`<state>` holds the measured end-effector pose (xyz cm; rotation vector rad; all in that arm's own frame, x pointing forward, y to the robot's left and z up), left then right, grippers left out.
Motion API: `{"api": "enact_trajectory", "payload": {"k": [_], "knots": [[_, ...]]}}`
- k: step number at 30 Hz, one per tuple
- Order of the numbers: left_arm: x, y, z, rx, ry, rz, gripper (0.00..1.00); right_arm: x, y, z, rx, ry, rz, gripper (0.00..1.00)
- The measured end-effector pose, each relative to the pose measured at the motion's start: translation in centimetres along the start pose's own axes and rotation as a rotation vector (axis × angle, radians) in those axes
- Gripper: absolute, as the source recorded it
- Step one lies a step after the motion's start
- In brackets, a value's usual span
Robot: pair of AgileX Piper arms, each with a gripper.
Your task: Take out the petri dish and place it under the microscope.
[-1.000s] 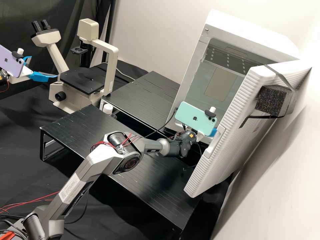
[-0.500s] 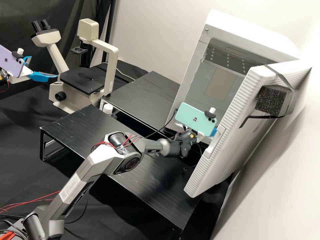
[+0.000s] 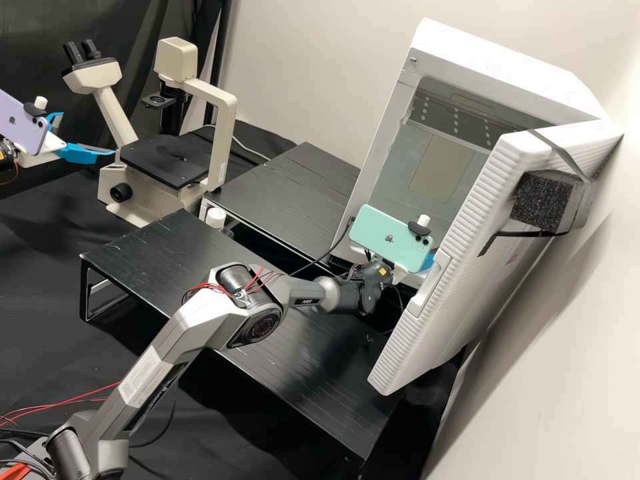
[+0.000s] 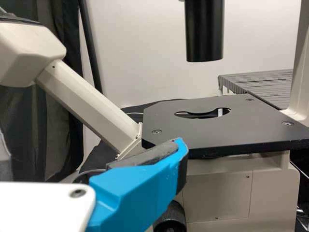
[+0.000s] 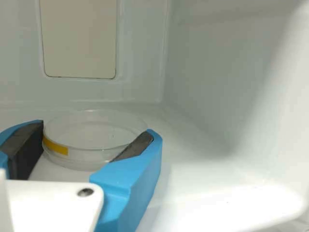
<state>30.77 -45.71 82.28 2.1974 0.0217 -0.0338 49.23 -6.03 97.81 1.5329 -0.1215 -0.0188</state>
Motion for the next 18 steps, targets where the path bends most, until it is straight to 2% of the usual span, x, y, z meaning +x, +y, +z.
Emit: {"api": "enact_trajectory", "payload": {"k": [18], "knots": [[0.0,0.0,0.0,0.0,0.0,0.0,1.0,0.01,-0.26,-0.03,0.001,-0.001,-0.006,0.0]]}}
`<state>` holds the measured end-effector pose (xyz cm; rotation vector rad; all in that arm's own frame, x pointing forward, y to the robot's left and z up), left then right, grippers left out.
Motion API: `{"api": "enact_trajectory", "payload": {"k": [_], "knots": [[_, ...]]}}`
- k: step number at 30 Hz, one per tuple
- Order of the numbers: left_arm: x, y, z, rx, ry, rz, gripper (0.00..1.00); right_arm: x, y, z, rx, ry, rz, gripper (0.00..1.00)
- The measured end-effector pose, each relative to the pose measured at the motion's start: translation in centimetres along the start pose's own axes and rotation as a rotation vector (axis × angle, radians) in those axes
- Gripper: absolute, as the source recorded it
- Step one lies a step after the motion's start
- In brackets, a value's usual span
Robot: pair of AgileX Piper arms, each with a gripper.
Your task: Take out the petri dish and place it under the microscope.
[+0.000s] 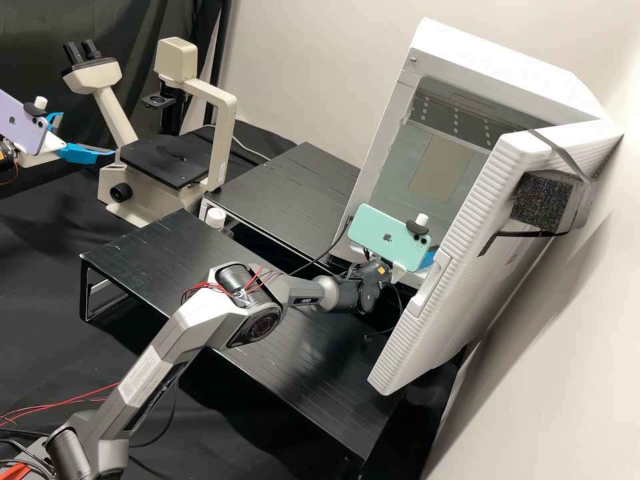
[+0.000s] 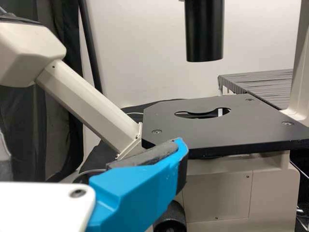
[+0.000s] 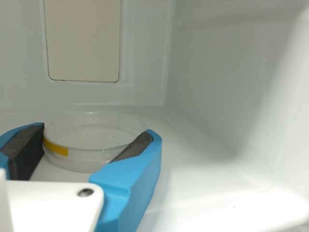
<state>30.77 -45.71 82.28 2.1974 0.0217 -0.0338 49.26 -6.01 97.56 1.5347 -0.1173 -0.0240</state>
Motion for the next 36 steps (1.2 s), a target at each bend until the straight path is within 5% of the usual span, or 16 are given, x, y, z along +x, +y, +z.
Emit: {"api": "enact_trajectory", "payload": {"k": [19,28,36], "knots": [[0.0,0.0,0.0,0.0,0.0,0.0,1.0,-6.5,0.2,-1.1,0.106,0.036,0.024,0.0],[0.0,0.0,0.0,0.0,0.0,0.0,1.0,-9.0,0.5,-0.6,0.132,0.024,0.073,0.0],[0.0,0.0,0.0,0.0,0.0,0.0,1.0,-12.3,-0.1,-1.2,0.108,0.037,0.125,0.0]]}}
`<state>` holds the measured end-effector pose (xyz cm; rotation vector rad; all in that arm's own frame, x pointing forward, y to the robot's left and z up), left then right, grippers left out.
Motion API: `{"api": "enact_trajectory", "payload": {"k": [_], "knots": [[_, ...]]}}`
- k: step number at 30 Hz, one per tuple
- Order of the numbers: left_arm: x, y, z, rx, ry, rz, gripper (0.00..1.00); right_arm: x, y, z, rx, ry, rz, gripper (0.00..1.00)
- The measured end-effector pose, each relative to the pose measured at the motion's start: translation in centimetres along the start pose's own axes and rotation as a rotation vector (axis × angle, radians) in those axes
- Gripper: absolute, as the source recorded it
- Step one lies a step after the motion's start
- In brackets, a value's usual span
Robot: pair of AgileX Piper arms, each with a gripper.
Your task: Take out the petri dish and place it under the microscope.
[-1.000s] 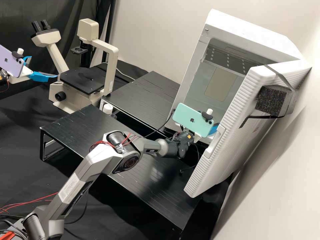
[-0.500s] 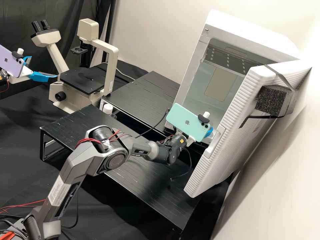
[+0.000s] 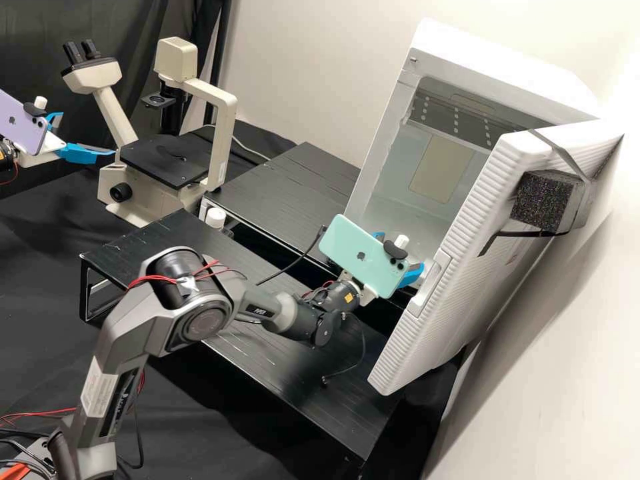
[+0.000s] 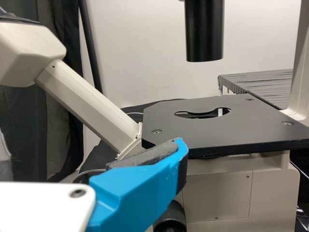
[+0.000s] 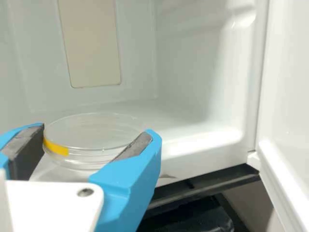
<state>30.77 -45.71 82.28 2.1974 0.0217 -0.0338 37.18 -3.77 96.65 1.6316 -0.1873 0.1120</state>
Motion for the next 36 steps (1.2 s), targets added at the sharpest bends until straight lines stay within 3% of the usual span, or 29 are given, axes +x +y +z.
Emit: {"api": "enact_trajectory", "payload": {"k": [10,18,30,36], "knots": [[0.0,0.0,0.0,0.0,0.0,0.0,1.0,-5.7,-1.0,-0.8,0.008,0.01,0.086,0.0],[0.0,0.0,0.0,0.0,0.0,0.0,1.0,-10.0,-2.8,-1.4,0.031,0.023,0.072,0.0],[0.0,0.0,0.0,0.0,0.0,0.0,1.0,-14.8,-3.9,-2.1,0.038,0.051,0.081,0.0],[0.0,0.0,0.0,0.0,0.0,0.0,1.0,-17.6,-4.6,-3.4,0.071,0.126,0.076,0.0]]}}
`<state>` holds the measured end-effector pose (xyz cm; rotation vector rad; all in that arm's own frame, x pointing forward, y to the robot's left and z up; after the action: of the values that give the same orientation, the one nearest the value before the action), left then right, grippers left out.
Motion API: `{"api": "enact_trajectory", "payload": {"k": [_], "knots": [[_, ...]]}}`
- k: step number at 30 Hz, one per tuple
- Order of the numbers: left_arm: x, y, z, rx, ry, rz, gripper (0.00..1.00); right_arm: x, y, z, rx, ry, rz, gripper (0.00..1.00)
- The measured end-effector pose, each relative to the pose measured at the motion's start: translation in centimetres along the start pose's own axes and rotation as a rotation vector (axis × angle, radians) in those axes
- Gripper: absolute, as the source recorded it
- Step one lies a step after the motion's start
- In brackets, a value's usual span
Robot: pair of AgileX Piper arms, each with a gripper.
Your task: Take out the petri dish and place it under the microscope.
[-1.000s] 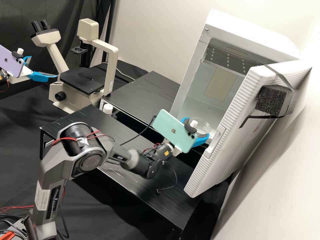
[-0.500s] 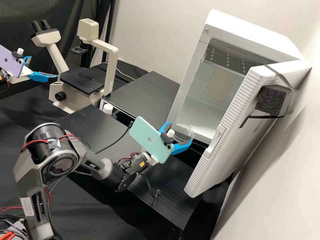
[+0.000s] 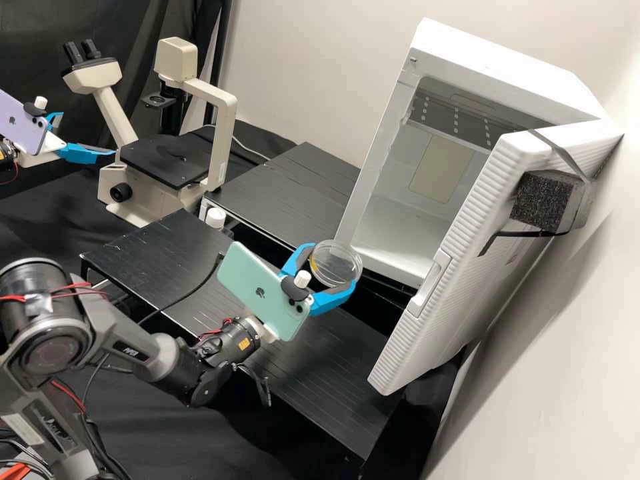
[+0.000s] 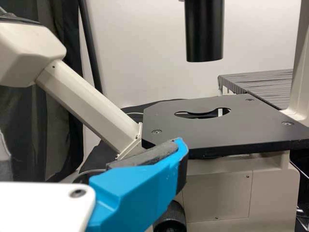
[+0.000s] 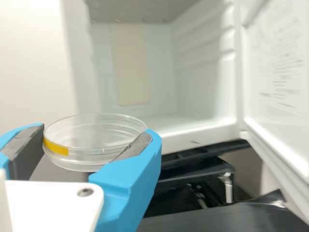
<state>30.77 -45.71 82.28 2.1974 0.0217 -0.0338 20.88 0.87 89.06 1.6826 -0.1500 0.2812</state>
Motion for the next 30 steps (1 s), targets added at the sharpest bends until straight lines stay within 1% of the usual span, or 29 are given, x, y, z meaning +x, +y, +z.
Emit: {"api": "enact_trajectory", "payload": {"k": [3,6,9,13,16,19,22,25,28,30], "knots": [[0.0,0.0,0.0,0.0,0.0,0.0,1.0,-1.3,-1.3,-1.5,0.015,0.066,-0.044,0.0],[0.0,0.0,0.0,0.0,0.0,0.0,1.0,-2.0,-2.6,-2.6,0.017,0.12,-0.103,0.0],[0.0,0.0,0.0,0.0,0.0,0.0,1.0,-2.4,-3.6,-3.4,0.019,0.159,-0.152,0.0],[0.0,0.0,0.0,0.0,0.0,0.0,1.0,-2.8,-5.0,-4.2,0.033,0.206,-0.223,0.0],[0.0,0.0,0.0,0.0,0.0,0.0,1.0,-3.0,-5.9,-4.9,0.034,0.242,-0.271,0.0],[0.0,0.0,0.0,0.0,0.0,0.0,1.0,-3.2,-7.4,-5.5,0.032,0.277,-0.341,0.0],[0.0,0.0,0.0,0.0,0.0,0.0,1.0,-3.0,-9.0,-6.3,0.014,0.325,-0.41,0.0],[0.0,0.0,0.0,0.0,0.0,0.0,1.0,-2.3,-10.3,-7.2,-0.021,0.364,-0.439,0.0],[0.0,0.0,0.0,0.0,0.0,0.0,1.0,-1.3,-11.4,-8.3,-0.043,0.404,-0.457,0.0],[0.0,0.0,0.0,0.0,0.0,0.0,1.0,-0.7,-12.0,-8.9,-0.051,0.418,-0.469,0.0]]}}
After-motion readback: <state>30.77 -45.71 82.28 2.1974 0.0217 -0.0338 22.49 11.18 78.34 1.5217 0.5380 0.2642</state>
